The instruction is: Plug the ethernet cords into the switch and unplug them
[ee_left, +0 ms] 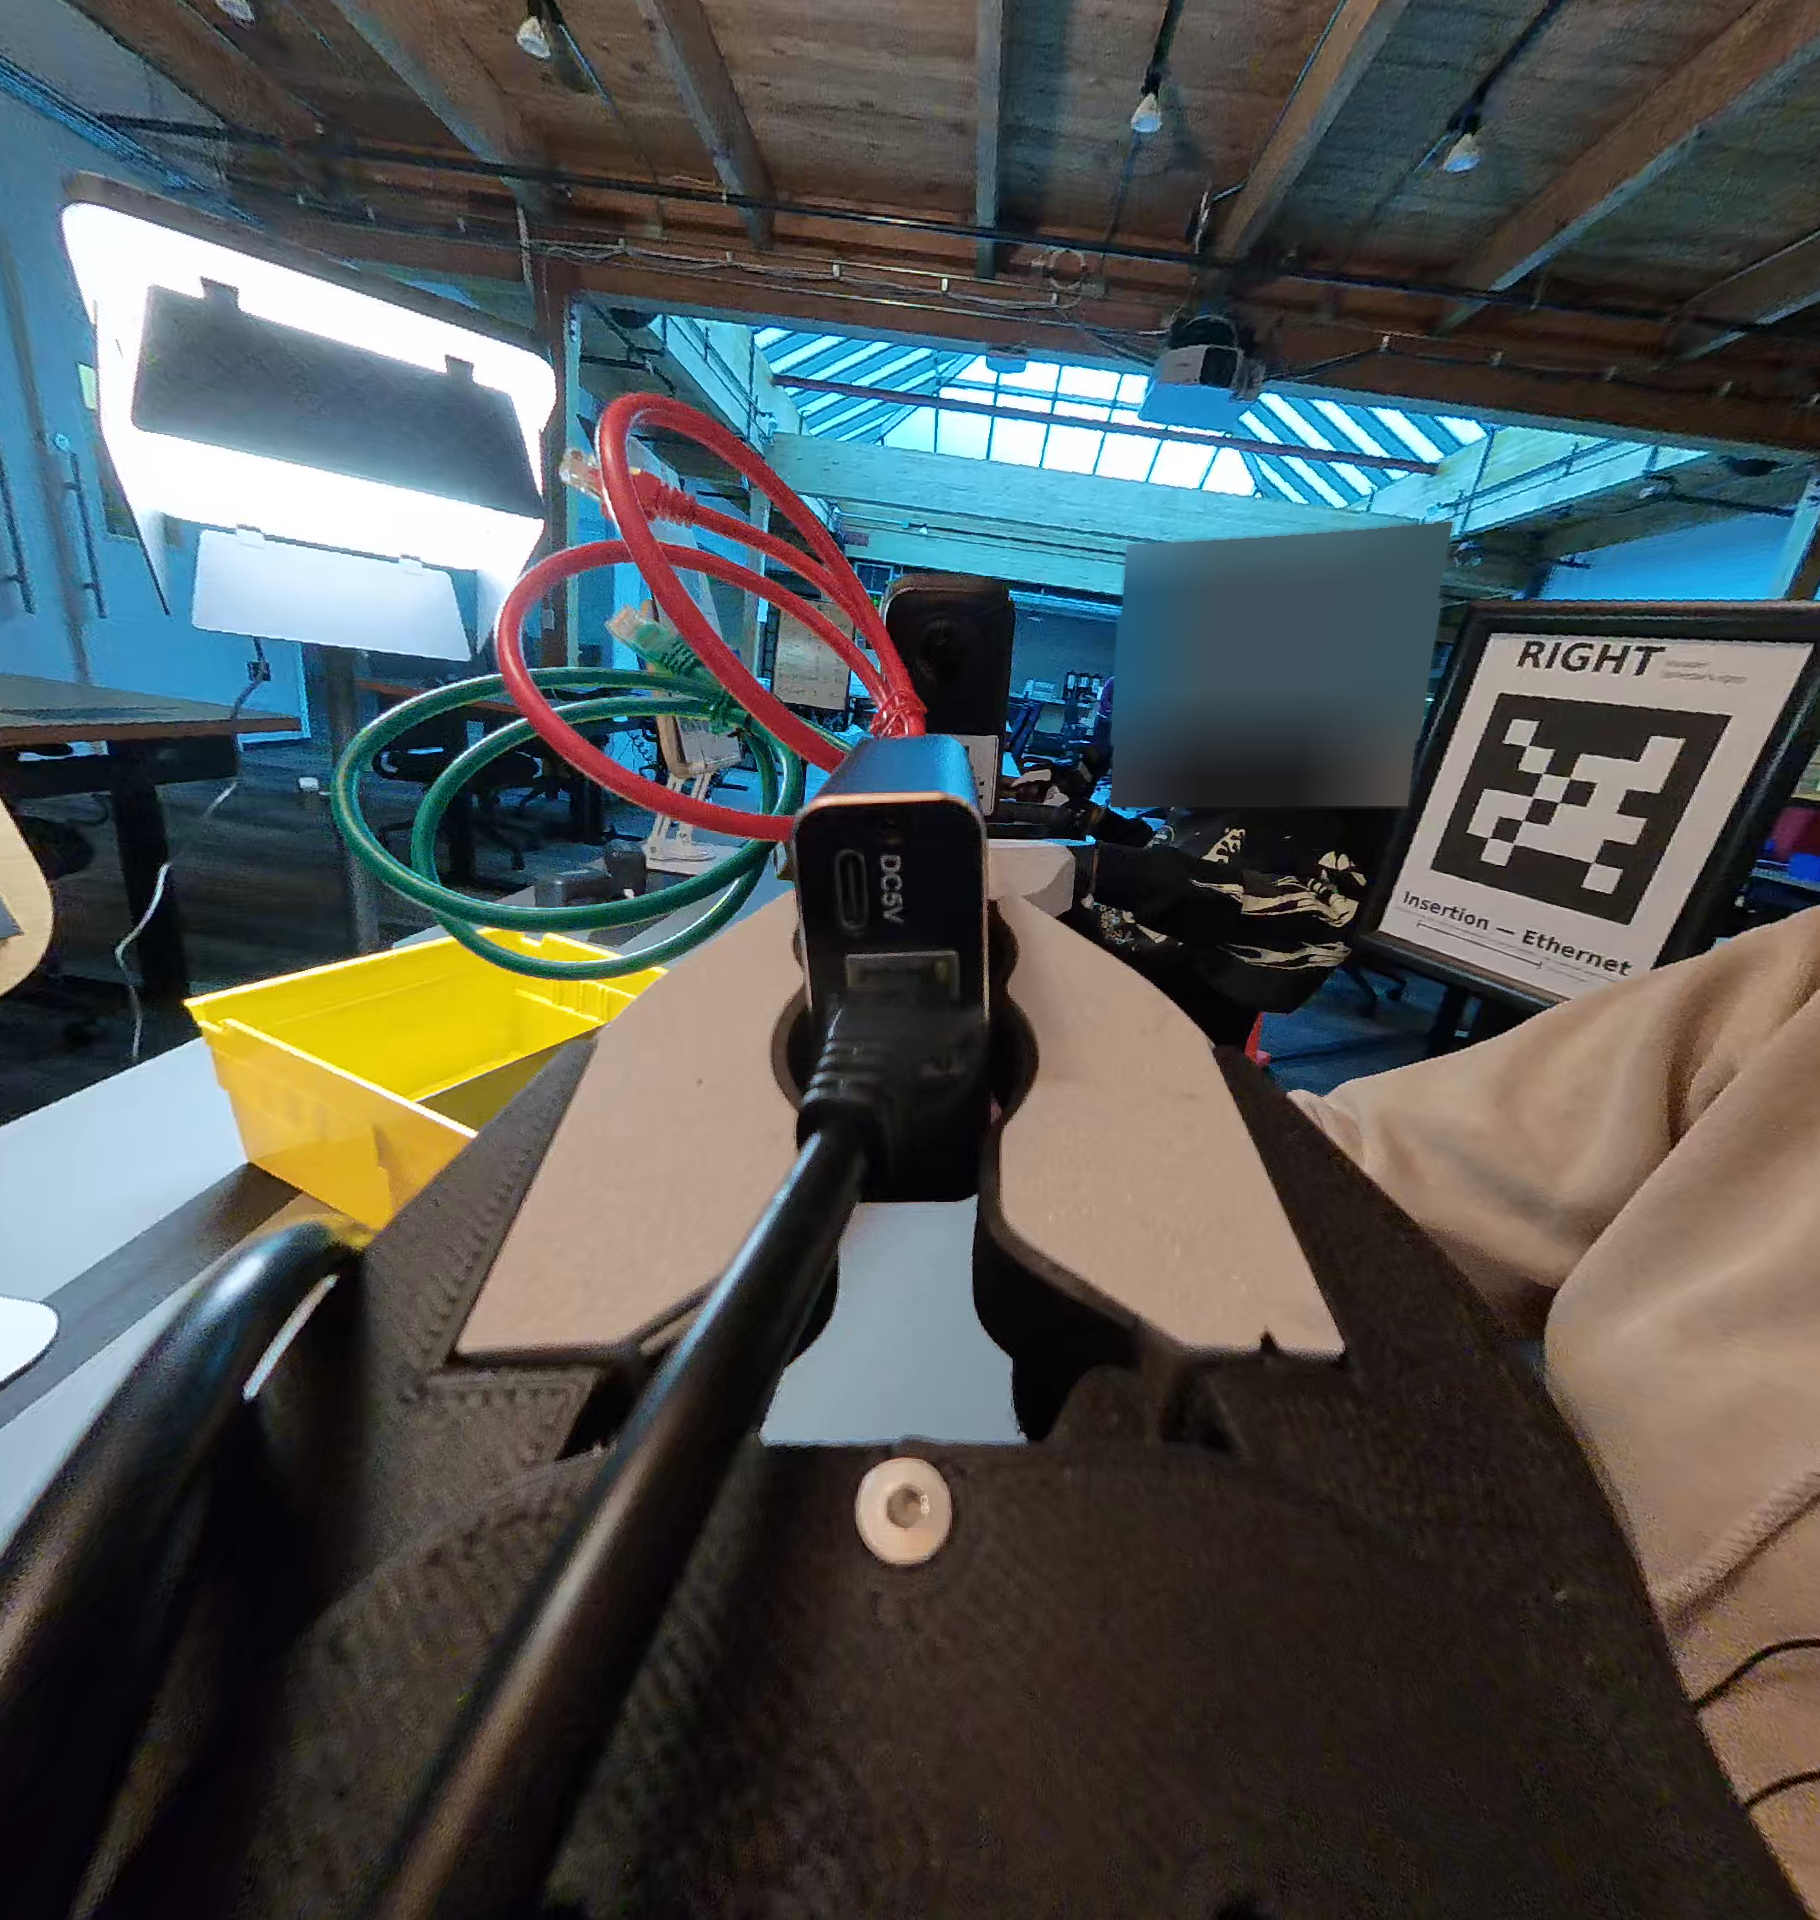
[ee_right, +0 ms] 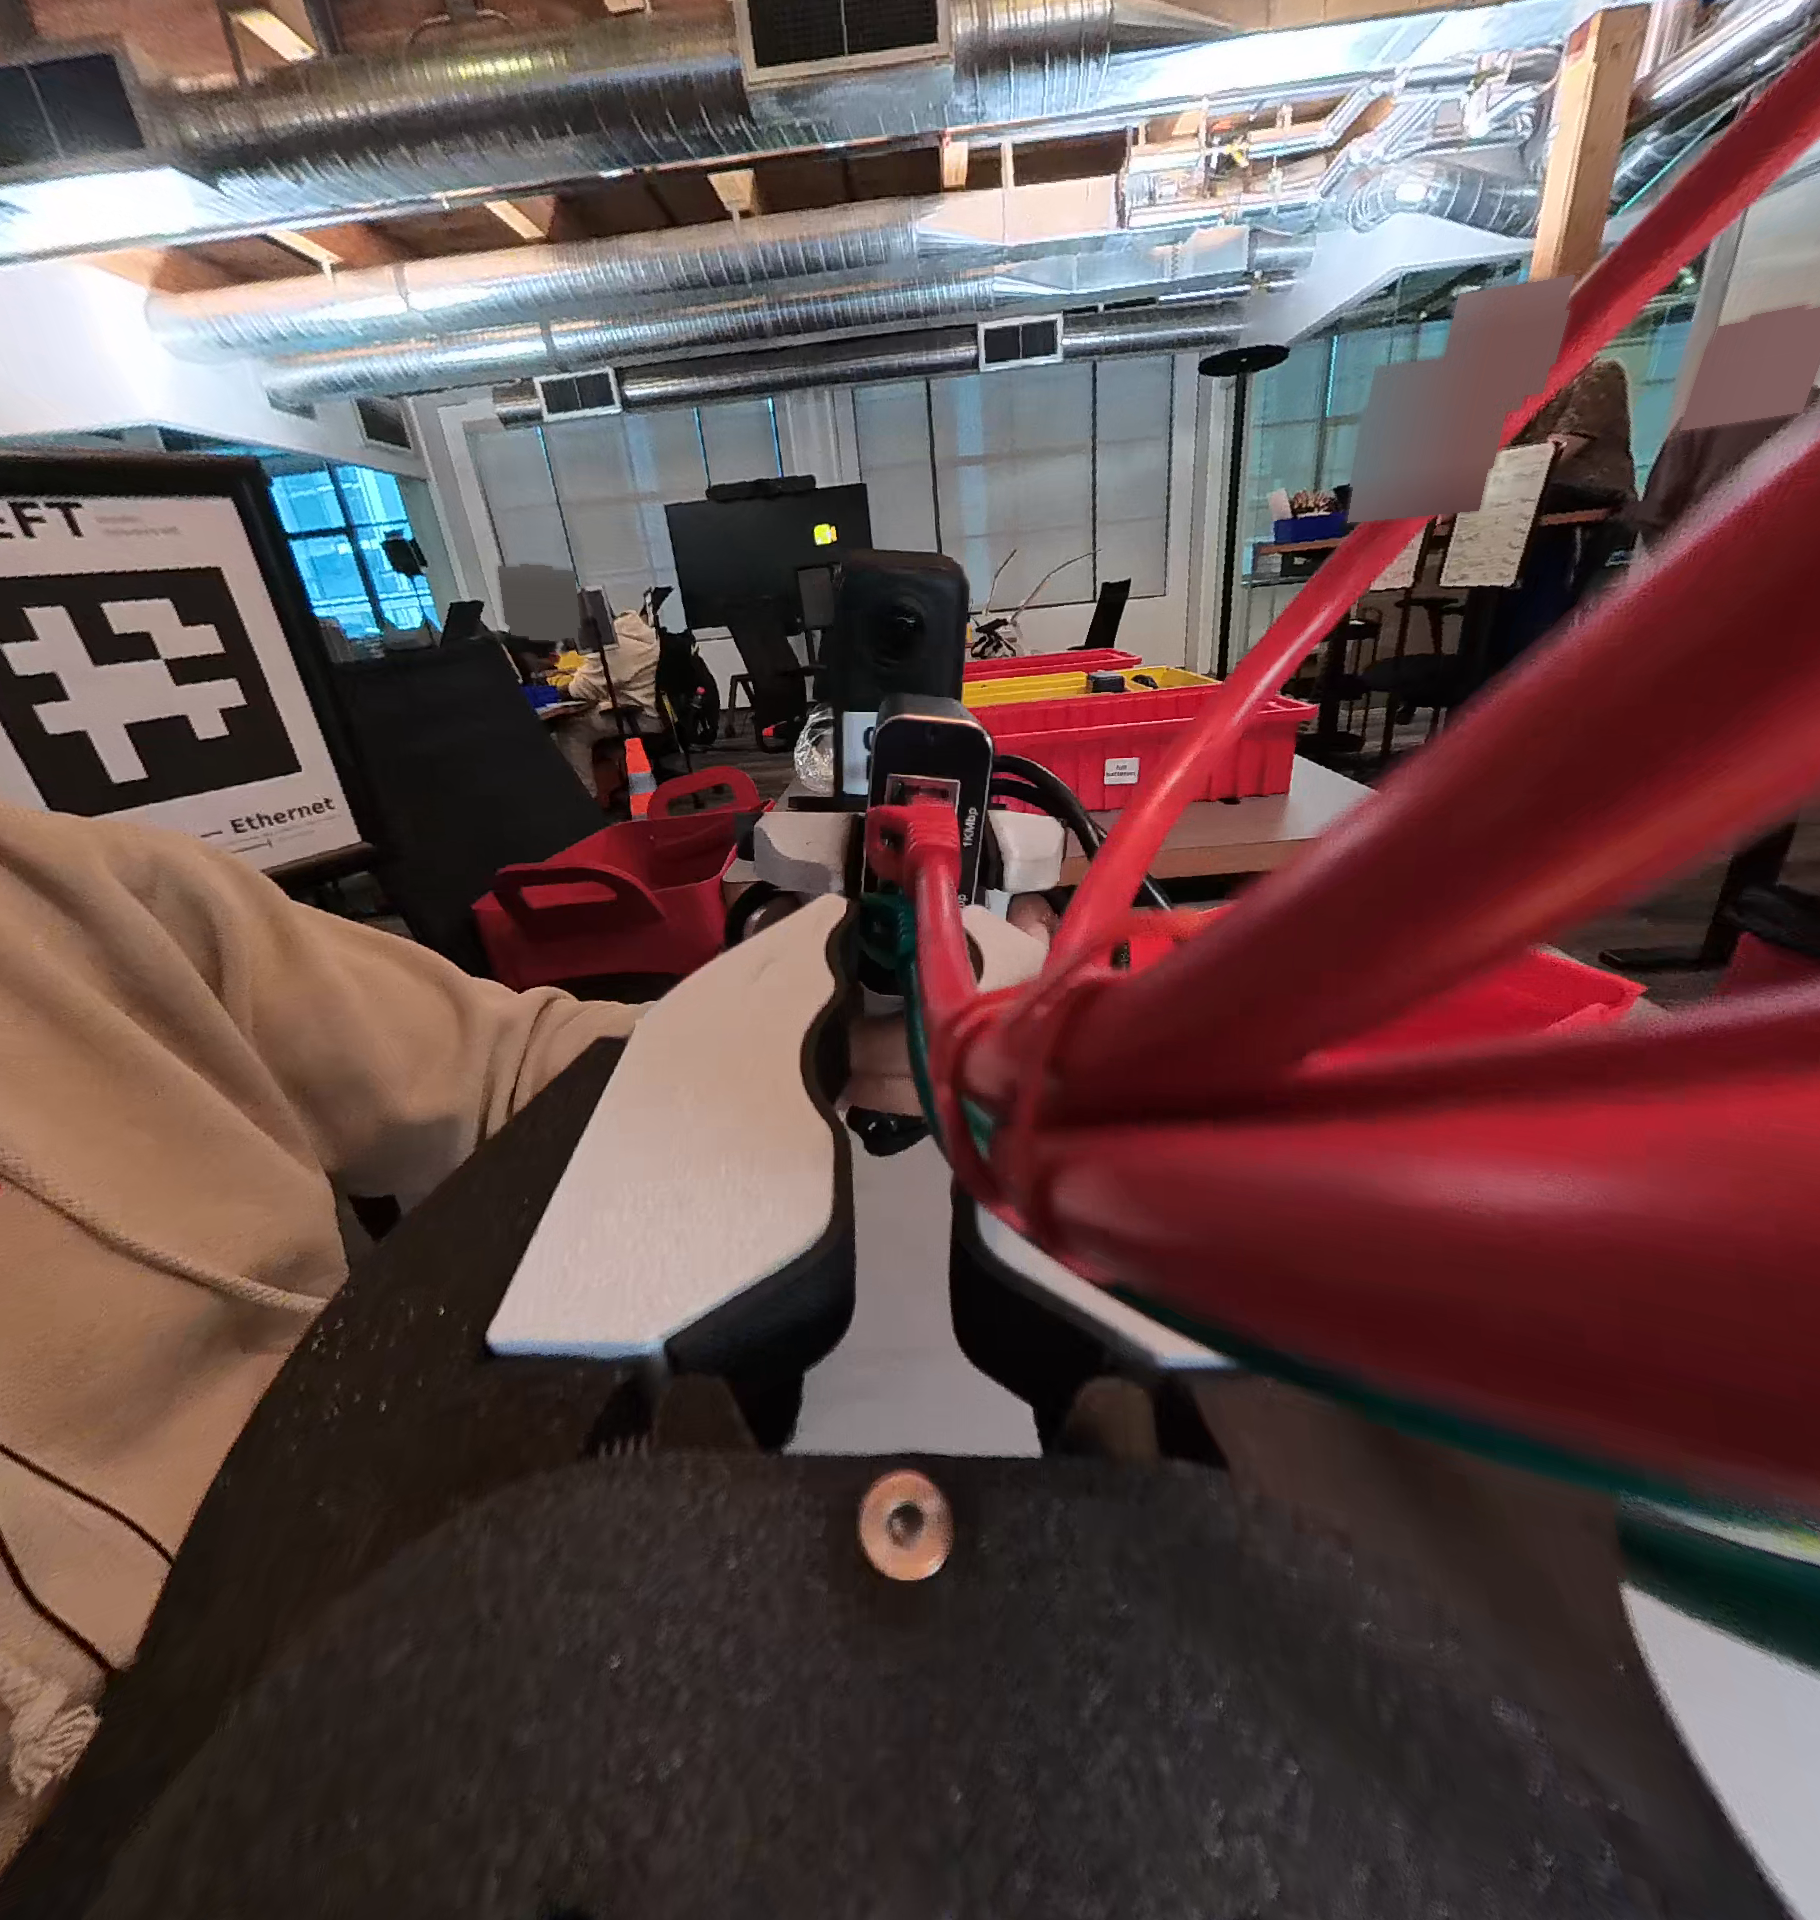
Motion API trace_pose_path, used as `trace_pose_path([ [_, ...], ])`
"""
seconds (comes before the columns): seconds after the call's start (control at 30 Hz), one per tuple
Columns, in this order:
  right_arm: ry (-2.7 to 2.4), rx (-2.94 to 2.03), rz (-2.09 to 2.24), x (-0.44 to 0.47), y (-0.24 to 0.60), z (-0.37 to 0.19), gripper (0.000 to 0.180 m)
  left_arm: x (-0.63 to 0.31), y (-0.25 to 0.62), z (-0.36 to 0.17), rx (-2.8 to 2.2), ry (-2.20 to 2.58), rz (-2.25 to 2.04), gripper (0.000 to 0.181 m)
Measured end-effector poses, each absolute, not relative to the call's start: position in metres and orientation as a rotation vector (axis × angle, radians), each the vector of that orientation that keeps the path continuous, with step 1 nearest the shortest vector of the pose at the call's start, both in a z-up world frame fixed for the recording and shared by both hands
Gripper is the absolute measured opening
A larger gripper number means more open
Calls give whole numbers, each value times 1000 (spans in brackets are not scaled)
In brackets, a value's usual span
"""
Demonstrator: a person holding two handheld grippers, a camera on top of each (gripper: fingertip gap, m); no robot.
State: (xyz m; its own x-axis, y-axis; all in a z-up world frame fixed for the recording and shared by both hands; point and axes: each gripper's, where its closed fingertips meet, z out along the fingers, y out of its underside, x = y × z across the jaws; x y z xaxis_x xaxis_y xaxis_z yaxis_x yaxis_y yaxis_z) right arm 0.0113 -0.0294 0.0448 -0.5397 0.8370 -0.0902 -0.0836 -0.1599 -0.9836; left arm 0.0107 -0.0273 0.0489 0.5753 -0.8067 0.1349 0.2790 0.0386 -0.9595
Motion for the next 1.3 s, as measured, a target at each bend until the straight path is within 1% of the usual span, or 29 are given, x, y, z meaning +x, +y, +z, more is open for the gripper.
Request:
trace_pose_path([
  [0.03, -1442, -884, 1772, 12, -29, 45, 15, 11, -27, 49, -1275, 522, -891, 28],
  [0.23, -1405, -911, 1737, 7, -27, 45, 16, 8, -26, 49, -1284, 512, -827, 27],
  [0.3, -1377, -942, 1670, 2, -23, 45, 14, 4, -24, 49, -1281, 500, -749, 27],
  [0.4, -1343, -964, 1574, -1, -20, 44, 17, 1, -22, 49, -1255, 488, -642, 27],
  [0.8, -1309, -903, 1519, -1, -24, 51, 16, 0, -29, 57, -1225, 543, -482, 28],
  [0.9, -1312, -927, 1522, -1, -21, 51, 16, -1, -27, 58, -1208, 473, -508, 28],
  [0.93, -1283, -952, 1494, 0, -14, 52, 15, -5, -26, 61, -1193, 442, -515, 28],
  [1.0, -1096, -1057, 1411, 19, 43, 57, 12, -40, -44, 90, -1024, 319, -481, 27],
  [1.03, -1109, -1055, 1467, 33, 53, 59, 12, -52, -57, 106, -998, 323, -506, 27],
  [1.07, -1173, -1060, 1434, 38, 54, 55, 12, -57, -66, 116, -1010, 349, -513, 27],
  [1.17, -1211, -1071, 1452, 40, 47, 62, 13, -62, -70, 119, -1109, 408, -405, 27],
  [1.3, -1289, -1168, 1497, 46, 55, 51, 12, -72, -68, 117, -1145, 385, -502, 25],
])
